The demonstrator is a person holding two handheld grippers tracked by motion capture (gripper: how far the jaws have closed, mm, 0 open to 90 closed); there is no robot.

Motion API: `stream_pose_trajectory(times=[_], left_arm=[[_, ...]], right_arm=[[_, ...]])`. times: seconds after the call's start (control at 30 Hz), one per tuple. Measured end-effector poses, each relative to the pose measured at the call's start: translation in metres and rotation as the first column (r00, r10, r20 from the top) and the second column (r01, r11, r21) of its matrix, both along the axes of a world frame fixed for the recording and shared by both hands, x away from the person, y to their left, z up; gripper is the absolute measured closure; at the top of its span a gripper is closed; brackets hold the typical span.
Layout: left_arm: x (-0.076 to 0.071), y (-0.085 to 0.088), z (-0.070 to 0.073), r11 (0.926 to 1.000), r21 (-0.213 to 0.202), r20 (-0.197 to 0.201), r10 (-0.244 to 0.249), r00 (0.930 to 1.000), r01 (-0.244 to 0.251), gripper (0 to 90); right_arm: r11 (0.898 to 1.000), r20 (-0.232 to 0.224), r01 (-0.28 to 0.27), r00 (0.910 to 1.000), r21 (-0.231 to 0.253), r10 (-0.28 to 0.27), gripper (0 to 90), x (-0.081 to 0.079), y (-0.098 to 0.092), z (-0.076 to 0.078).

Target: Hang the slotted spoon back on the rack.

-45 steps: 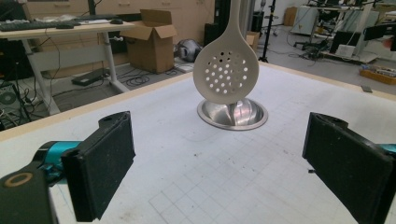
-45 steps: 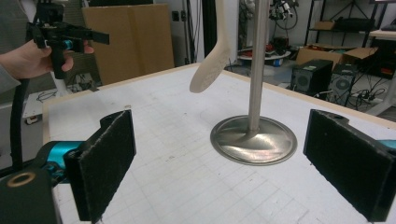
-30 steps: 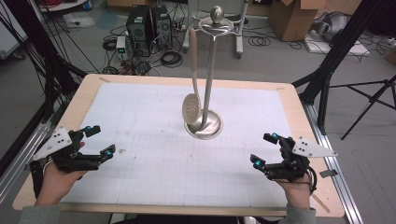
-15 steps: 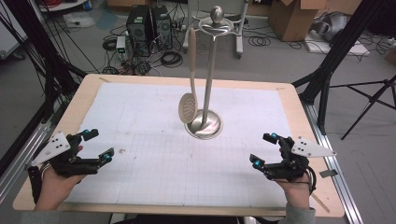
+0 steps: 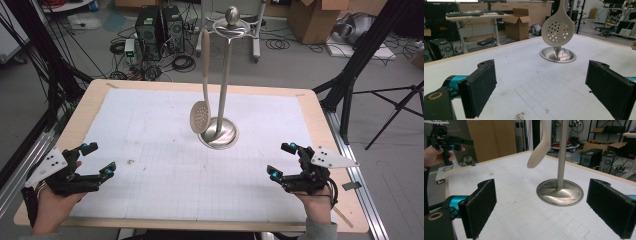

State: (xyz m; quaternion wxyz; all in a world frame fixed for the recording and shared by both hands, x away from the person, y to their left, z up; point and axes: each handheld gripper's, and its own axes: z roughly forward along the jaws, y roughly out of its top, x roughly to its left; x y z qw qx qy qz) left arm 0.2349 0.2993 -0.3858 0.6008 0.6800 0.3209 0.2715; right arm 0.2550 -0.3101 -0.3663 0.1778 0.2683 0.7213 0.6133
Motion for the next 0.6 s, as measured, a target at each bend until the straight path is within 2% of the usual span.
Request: stream_pose_trajectory(times=[0.6], left_arm=[[-0.016,0.011,-0.012,0.9982,-0.005,-0.005,0.061,0.9982,-0.061,10.1]], right_arm=[[1.000,0.001,0.016,0.9999,0.006,-0.016,8.2,0.000,-0.001,0.000]])
